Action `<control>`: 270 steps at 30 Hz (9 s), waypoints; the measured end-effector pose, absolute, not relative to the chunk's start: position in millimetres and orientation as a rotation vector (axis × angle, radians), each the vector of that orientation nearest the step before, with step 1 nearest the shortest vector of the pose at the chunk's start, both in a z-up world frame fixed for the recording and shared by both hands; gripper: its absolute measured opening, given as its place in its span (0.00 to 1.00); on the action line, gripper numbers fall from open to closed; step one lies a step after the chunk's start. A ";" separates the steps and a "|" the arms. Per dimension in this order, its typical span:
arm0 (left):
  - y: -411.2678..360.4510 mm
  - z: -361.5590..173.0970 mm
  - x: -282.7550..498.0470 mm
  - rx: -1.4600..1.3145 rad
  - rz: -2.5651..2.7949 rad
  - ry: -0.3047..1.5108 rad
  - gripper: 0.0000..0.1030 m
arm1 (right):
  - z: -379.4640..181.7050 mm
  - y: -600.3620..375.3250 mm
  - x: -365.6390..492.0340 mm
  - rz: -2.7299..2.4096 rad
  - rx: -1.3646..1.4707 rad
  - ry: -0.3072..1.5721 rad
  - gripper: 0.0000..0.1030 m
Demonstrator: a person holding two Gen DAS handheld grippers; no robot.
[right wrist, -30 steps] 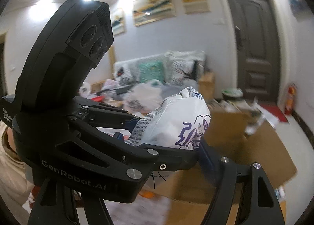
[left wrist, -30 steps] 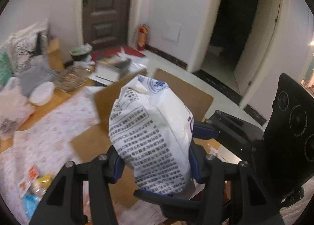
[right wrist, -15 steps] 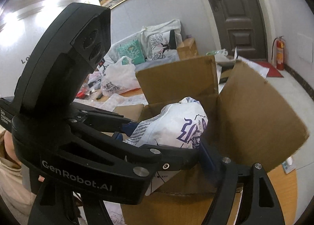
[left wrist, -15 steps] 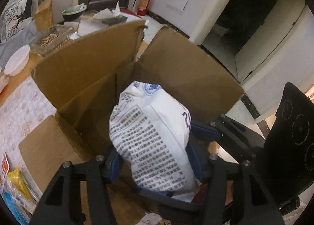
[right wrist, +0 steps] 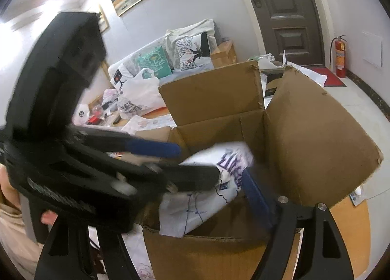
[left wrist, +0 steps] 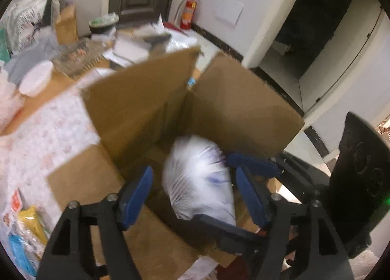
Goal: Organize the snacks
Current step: 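Carry the white bag into the cardboard box and open the left gripper, then move the right gripper to the orange sausage pouch and grasp it, then lift the orange pouch into the cardboard box and release it, then grasp the dark seaweed bar with the left gripper while the right grasps the granola bar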
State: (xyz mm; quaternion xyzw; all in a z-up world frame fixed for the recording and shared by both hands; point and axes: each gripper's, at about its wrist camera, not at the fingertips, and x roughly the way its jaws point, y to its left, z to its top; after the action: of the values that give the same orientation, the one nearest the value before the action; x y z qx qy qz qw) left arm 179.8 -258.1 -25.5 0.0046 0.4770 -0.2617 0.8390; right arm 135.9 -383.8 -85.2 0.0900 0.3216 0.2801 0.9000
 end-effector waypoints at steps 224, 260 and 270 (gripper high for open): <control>-82.8 31.0 77.6 0.000 -0.317 0.620 0.81 | -33.8 -284.0 93.5 0.756 -0.031 0.572 0.65; 68.0 -144.7 40.1 -0.042 -0.266 0.849 0.50 | -170.3 -99.7 98.2 0.690 -0.300 0.822 0.36; 47.3 -155.6 37.7 0.010 -0.320 0.907 0.46 | -183.2 -145.6 80.9 0.629 -0.271 0.913 0.36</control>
State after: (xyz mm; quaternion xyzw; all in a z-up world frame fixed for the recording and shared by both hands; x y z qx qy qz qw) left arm 37.7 47.3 -155.6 0.0050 0.4364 -0.1538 0.8865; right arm 80.9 -145.6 -183.2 -0.1283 0.4320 0.2978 0.8416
